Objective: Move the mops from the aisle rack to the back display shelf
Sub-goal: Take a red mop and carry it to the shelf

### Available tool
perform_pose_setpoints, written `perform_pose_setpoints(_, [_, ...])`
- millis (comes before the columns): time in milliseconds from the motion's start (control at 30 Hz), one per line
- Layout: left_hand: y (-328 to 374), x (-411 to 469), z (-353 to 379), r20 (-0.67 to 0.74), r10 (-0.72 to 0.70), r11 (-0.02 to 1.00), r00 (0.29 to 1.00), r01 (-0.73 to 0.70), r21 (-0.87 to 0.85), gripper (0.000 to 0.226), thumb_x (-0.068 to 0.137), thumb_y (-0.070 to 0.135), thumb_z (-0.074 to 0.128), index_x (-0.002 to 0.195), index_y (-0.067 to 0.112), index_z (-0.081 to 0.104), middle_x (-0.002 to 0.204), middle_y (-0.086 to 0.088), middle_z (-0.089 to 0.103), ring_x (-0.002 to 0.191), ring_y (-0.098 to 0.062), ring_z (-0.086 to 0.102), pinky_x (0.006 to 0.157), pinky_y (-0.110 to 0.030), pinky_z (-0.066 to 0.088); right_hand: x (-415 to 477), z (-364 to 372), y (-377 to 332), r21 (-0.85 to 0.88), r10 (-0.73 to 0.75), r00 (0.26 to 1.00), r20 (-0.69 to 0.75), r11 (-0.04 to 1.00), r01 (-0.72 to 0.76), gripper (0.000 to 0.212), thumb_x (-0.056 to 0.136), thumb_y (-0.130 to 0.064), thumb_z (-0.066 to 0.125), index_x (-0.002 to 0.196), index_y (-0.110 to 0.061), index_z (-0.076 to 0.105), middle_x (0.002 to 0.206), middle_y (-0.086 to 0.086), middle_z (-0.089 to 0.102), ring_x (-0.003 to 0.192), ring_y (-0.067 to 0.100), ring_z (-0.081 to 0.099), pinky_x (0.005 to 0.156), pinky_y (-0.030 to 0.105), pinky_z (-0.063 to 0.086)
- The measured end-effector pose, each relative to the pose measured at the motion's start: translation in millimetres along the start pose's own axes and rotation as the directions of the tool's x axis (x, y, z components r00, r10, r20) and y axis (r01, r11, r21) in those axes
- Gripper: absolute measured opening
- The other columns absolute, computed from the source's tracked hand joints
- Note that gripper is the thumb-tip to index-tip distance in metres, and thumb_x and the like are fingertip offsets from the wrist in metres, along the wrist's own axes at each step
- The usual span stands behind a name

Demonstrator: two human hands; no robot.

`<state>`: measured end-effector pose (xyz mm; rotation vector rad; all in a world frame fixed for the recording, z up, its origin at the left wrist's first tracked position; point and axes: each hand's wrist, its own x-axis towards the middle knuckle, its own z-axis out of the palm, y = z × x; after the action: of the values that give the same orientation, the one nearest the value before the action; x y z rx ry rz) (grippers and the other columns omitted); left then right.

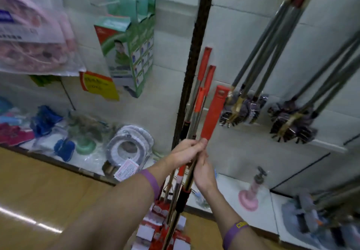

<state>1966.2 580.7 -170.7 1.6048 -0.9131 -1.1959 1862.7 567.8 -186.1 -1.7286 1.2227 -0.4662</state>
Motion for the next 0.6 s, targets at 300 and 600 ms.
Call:
perform_pose_setpoints(300, [97.6,-41.2,6.1,0.209,0.179,0.984,0.961,-0.178,-0.025,0.056,0.093,0.061,0.048,0.089,0.013,0.075,0.097,-0.006,0.077,0.087,-0.013,0.071,0.078,-0.029,0.053,-49.8,-57.2,-74.7,-0.006,-0.085,0.966,-0.243,0.996,0.086,0.099,0.082,-0.082,-0.002,0.122,-0.016,0.06,0.108,0.015,0.072,0.106,0.035,0.067,0.094,0.046,0.051])
perform_pose_setpoints(600, [147.3,-93.9,108.2,0.293,0.302,0.947,0.907,-0.251,-0.2,0.056,0.089,0.057,0.056,0.089,0.006,0.077,0.087,-0.003,0.077,0.07,-0.003,0.068,0.056,-0.014,0.047,-128.7,-140.1,-72.8,0.198,0.022,0.842,-0.538,0.975,0.101,0.067,0.101,-0.059,0.019,0.068,-0.022,0.064,0.054,-0.006,0.066,0.059,0.001,0.065,0.061,0.022,0.051])
